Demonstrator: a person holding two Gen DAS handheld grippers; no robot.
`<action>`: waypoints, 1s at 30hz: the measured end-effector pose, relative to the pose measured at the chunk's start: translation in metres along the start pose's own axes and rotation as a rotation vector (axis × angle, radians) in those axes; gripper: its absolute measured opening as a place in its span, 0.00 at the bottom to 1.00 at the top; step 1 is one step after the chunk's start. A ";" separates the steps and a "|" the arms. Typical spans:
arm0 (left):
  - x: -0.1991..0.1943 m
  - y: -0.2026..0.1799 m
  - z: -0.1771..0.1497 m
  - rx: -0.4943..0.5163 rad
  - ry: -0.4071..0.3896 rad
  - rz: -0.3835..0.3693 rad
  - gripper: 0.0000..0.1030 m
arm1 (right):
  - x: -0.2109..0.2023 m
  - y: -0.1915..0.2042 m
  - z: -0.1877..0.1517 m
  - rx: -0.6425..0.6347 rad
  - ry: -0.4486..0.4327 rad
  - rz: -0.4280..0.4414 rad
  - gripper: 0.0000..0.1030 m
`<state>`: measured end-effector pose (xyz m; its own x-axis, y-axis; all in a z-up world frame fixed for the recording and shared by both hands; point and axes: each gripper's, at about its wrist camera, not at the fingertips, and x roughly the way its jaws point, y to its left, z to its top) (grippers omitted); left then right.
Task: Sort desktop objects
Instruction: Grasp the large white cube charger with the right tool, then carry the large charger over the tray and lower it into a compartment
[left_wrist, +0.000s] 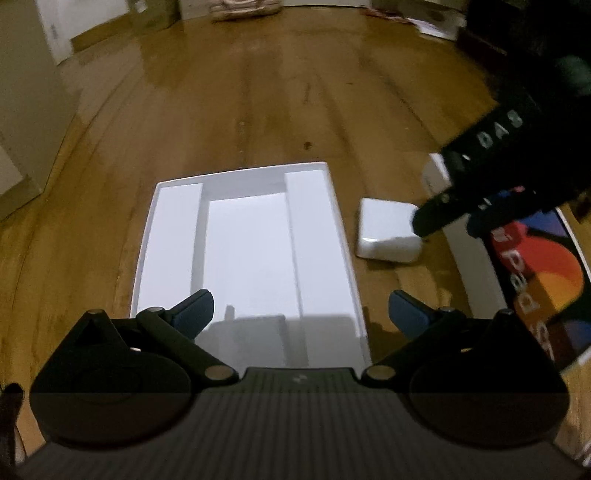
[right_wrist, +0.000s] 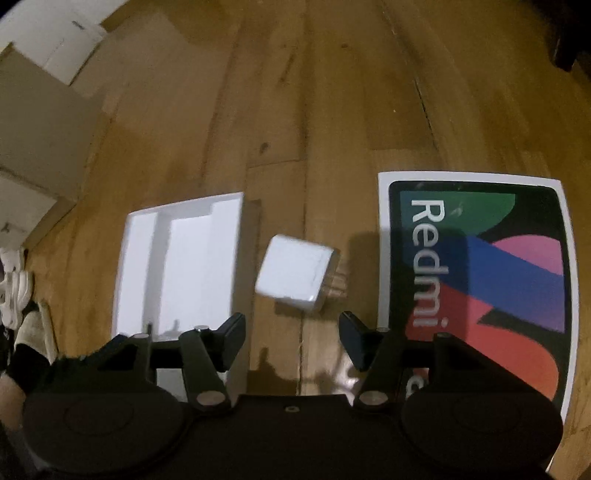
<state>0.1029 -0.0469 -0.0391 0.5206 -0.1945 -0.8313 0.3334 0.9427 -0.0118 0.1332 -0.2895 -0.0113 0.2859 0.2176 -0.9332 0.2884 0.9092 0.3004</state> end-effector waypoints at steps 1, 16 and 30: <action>0.004 0.002 0.002 -0.009 -0.006 0.005 1.00 | 0.004 -0.003 0.005 0.002 0.005 0.006 0.60; 0.025 0.007 0.003 -0.040 -0.040 -0.016 1.00 | 0.037 -0.003 0.028 -0.014 -0.005 -0.005 0.60; 0.022 0.021 -0.008 -0.040 0.006 0.070 1.00 | 0.077 0.004 0.030 -0.038 0.021 0.009 0.69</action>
<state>0.1150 -0.0290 -0.0616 0.5370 -0.1258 -0.8341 0.2642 0.9642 0.0247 0.1836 -0.2800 -0.0764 0.2689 0.2325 -0.9347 0.2507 0.9201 0.3010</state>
